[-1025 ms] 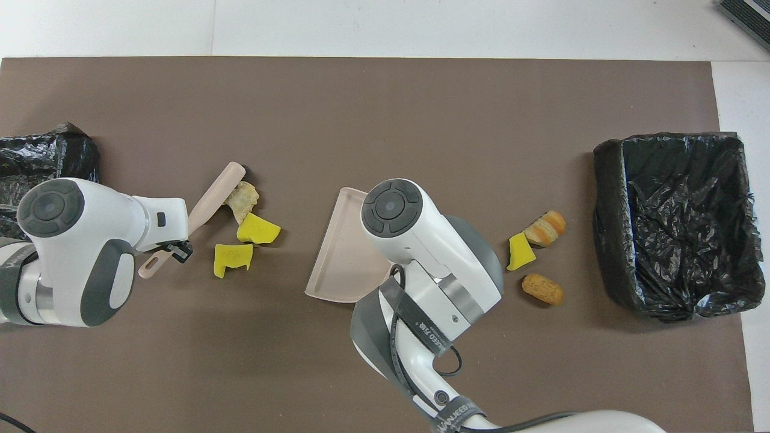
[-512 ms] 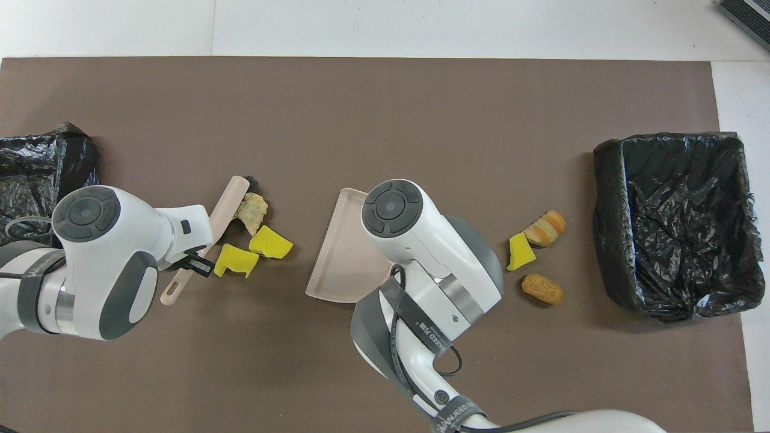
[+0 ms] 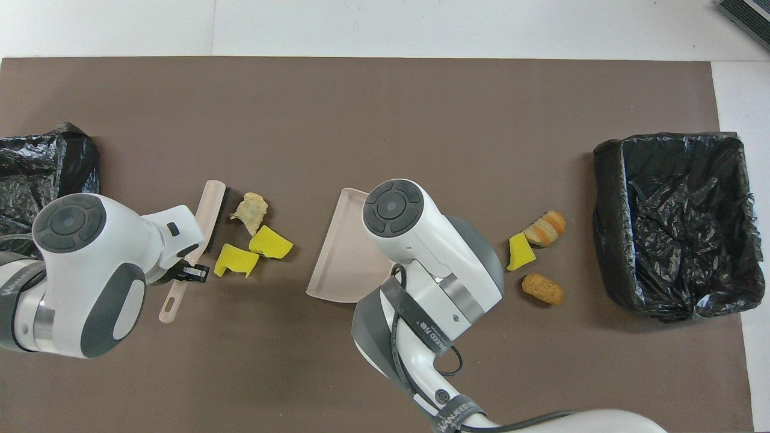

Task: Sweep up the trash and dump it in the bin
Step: 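Sweep the sponges and crusts into the dustpan with the left gripper's brush, then carry the dustpan to the bin farther along with the right gripper, then tip the dustpan over the bin with the right gripper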

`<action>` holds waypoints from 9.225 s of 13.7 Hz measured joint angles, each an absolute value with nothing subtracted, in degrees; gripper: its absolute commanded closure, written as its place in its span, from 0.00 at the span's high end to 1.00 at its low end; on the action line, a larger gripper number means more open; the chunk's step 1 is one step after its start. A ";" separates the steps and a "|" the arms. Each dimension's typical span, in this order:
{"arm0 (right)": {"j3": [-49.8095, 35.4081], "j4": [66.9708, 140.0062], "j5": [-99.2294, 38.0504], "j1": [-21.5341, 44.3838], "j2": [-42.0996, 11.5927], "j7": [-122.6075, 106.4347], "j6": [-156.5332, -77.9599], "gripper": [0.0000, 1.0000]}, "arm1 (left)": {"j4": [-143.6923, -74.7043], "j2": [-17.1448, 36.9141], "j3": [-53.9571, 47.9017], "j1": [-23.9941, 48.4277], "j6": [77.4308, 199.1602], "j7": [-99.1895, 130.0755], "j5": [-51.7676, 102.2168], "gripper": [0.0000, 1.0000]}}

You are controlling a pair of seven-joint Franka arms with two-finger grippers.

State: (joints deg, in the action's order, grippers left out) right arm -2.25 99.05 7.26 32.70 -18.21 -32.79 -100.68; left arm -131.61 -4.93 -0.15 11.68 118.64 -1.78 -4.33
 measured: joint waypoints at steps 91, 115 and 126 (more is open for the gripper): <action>-1.57 97.70 41.14 -24.62 -9.14 -92.81 -111.24 0.00 | -142.27 -12.06 -0.41 48.00 125.02 37.81 13.04 1.00; -2.48 102.41 69.55 -10.66 -7.06 -86.02 -103.66 0.00 | -104.24 -3.34 1.30 8.54 96.82 -6.99 5.71 1.00; -2.51 97.91 46.12 -8.52 2.41 -82.79 -86.49 0.00 | -93.19 -3.27 0.97 3.49 89.08 -9.43 1.81 1.00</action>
